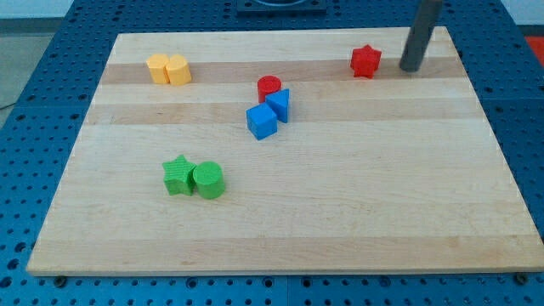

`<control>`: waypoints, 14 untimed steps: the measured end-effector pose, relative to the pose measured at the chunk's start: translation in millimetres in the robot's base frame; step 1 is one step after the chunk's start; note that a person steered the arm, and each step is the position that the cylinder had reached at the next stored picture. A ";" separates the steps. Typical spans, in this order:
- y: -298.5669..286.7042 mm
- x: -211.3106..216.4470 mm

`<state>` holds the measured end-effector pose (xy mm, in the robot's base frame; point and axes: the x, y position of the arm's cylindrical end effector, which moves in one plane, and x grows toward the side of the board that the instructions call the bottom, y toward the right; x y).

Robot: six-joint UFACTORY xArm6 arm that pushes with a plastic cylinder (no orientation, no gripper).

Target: Move the red star to the bottom left of the red circle

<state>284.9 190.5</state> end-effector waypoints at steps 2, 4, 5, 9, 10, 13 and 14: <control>-143.6 -1.7; -222.4 7.8; -253.4 9.9; -282.8 -4.4; -237.9 -14.3; -266.7 57.6; -268.6 54.9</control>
<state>339.8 -78.1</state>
